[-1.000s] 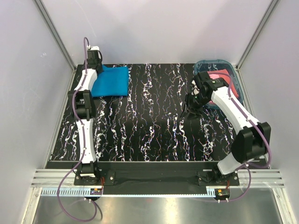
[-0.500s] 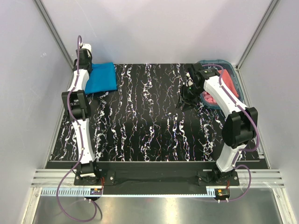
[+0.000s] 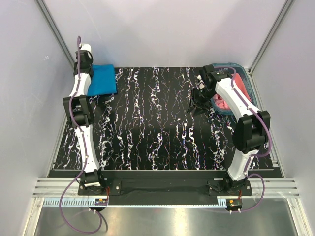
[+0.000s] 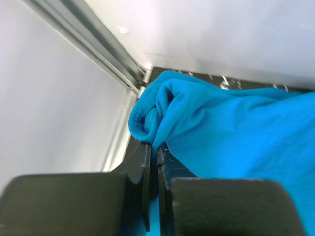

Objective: Fold and stack the t-shirts
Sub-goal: Neatly place the folded tshirt to the corner

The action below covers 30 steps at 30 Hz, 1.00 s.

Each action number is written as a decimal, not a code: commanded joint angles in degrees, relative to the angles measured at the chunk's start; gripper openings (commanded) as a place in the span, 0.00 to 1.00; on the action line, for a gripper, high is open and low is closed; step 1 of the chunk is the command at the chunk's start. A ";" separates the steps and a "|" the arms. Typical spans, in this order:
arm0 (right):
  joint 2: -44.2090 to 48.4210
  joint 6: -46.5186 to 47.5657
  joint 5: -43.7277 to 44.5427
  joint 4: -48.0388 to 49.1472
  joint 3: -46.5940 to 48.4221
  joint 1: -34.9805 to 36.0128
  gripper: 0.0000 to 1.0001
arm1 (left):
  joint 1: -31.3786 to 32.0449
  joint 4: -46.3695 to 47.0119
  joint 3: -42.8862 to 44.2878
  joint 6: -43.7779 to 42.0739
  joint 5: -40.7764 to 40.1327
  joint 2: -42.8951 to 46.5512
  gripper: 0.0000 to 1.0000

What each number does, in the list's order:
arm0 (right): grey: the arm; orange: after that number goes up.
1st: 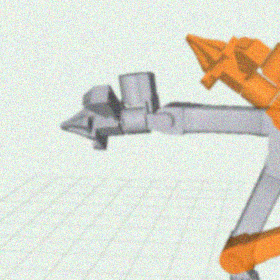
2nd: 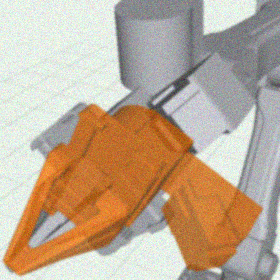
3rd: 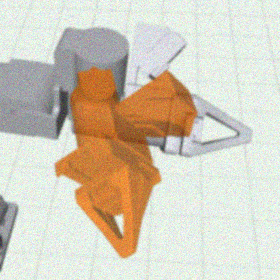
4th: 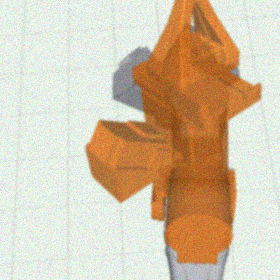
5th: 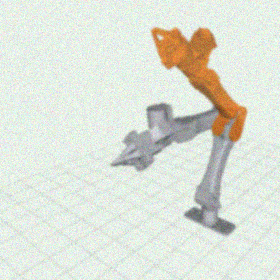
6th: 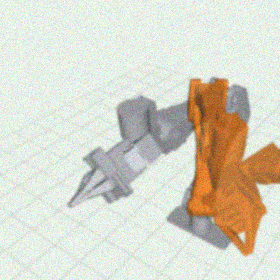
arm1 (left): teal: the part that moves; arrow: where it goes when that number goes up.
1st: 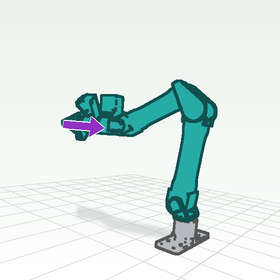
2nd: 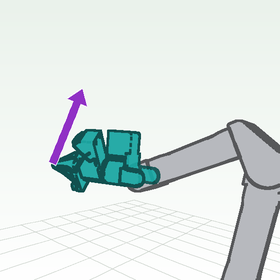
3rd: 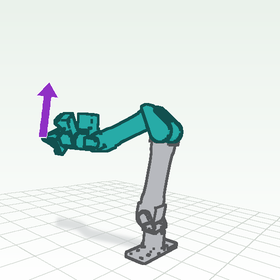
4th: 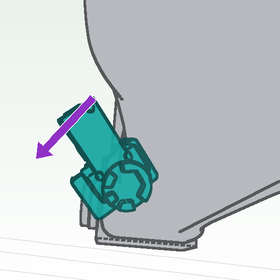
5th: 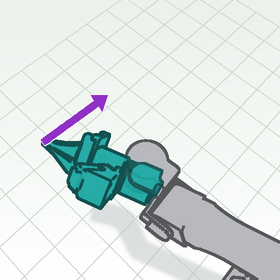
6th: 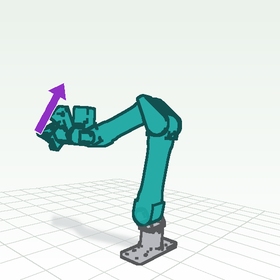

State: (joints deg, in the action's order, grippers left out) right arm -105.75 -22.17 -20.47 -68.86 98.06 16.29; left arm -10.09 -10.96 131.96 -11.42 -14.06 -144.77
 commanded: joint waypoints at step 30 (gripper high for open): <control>9.07 -4.54 -4.23 8.56 -9.29 -0.91 0.43 | 3.41 -0.03 -7.53 45.95 29.00 2.22 0.00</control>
State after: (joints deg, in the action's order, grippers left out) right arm -99.35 -25.19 -23.64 -62.63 89.84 15.68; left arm -6.68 -13.87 119.92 28.21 5.61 -138.80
